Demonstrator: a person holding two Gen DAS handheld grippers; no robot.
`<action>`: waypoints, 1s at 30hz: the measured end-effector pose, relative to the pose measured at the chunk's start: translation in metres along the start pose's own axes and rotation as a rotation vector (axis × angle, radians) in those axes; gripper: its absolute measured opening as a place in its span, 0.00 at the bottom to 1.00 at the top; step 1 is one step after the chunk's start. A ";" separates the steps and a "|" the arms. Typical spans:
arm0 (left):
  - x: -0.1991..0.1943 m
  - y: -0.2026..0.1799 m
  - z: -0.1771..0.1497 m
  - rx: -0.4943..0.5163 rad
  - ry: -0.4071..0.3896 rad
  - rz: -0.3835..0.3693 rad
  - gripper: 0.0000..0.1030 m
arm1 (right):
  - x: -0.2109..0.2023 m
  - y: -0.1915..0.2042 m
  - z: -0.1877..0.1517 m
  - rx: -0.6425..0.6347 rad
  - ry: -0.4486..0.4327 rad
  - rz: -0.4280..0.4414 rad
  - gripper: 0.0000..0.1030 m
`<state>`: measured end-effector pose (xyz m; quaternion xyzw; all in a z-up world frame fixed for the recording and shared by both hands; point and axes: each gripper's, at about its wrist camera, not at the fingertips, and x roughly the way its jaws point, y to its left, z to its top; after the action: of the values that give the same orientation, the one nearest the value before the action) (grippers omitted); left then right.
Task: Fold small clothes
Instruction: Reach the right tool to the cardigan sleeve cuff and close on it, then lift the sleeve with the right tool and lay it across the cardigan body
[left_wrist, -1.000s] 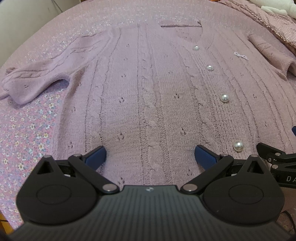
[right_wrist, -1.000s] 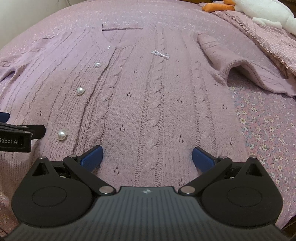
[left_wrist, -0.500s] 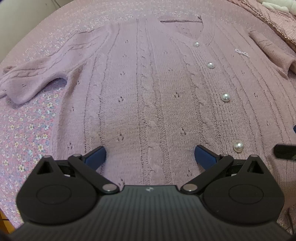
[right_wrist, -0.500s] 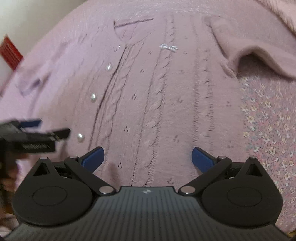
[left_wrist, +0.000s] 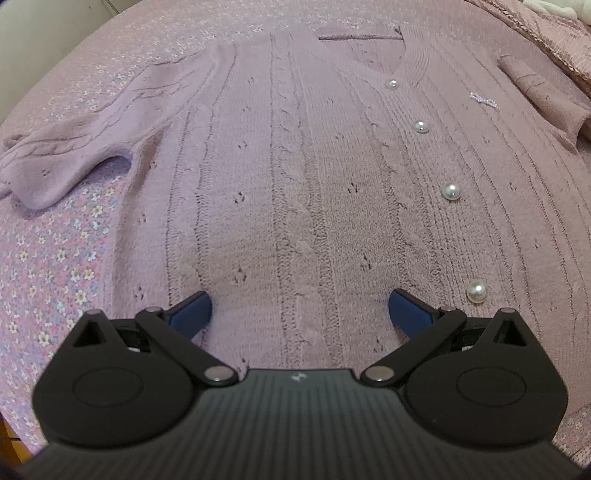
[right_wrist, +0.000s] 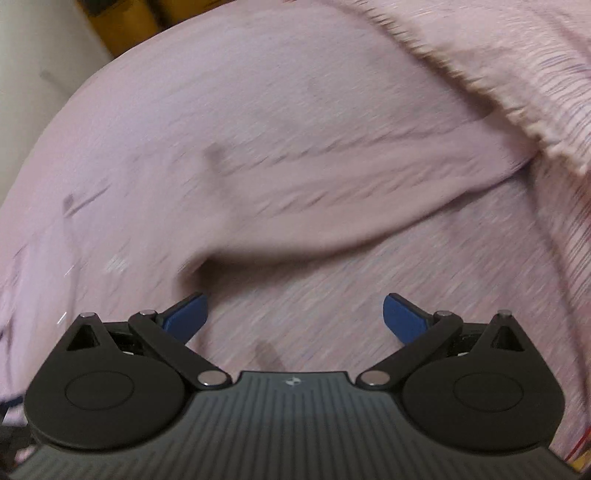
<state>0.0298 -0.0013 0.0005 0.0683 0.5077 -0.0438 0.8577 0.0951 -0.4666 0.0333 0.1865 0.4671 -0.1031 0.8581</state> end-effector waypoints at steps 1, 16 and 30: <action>0.000 0.000 0.000 0.001 0.002 0.000 1.00 | 0.005 -0.006 0.006 0.017 -0.007 -0.016 1.00; 0.001 -0.001 0.002 0.006 0.005 0.001 1.00 | 0.085 -0.062 0.060 0.086 -0.104 -0.138 1.00; 0.002 -0.001 0.002 0.013 0.004 0.002 1.00 | 0.041 -0.043 0.065 0.071 -0.221 -0.086 0.15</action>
<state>0.0322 -0.0027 -0.0001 0.0745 0.5092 -0.0461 0.8562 0.1522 -0.5331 0.0213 0.1842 0.3735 -0.1764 0.8919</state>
